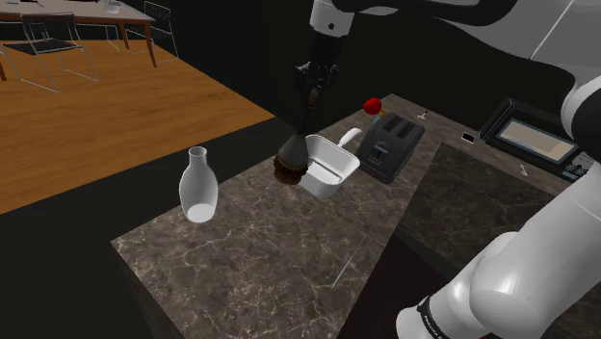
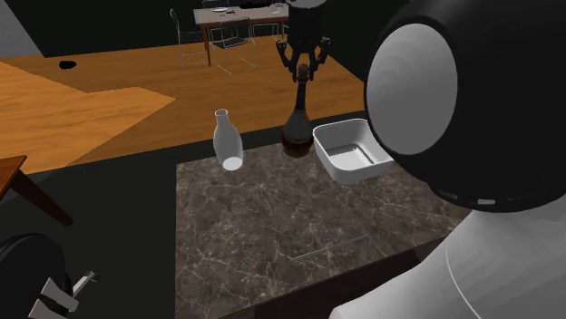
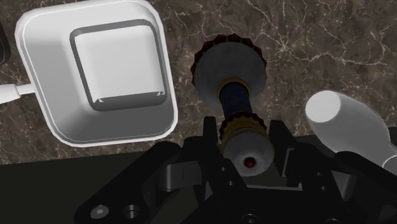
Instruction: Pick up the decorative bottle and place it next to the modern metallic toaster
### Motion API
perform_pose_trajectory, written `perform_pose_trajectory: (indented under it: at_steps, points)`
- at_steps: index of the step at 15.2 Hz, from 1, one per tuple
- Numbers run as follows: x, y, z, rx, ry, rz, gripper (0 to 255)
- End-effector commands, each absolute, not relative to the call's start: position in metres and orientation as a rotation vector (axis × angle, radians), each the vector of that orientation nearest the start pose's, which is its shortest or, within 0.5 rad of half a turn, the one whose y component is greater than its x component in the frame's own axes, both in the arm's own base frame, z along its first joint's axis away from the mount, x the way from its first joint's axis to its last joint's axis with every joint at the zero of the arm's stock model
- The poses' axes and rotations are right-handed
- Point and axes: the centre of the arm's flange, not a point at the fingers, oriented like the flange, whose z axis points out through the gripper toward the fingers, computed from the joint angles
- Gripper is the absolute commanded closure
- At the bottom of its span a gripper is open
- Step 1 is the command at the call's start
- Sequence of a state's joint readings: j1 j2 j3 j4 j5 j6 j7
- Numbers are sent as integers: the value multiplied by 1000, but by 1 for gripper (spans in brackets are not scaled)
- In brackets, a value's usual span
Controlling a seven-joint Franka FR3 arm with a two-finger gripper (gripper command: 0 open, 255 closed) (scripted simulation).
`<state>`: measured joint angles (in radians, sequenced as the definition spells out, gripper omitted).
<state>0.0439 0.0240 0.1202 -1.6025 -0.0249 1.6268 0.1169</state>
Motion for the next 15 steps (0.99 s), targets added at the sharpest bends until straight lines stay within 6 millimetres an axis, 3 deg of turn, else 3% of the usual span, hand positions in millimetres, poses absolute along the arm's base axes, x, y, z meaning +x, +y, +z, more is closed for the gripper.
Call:
perform_pose_trajectory:
  at_steps: [1, 15]
  points:
    - [558, 88, 612, -3162, -77, -7, 255]
    - [558, 88, 686, -3162, -77, -7, 255]
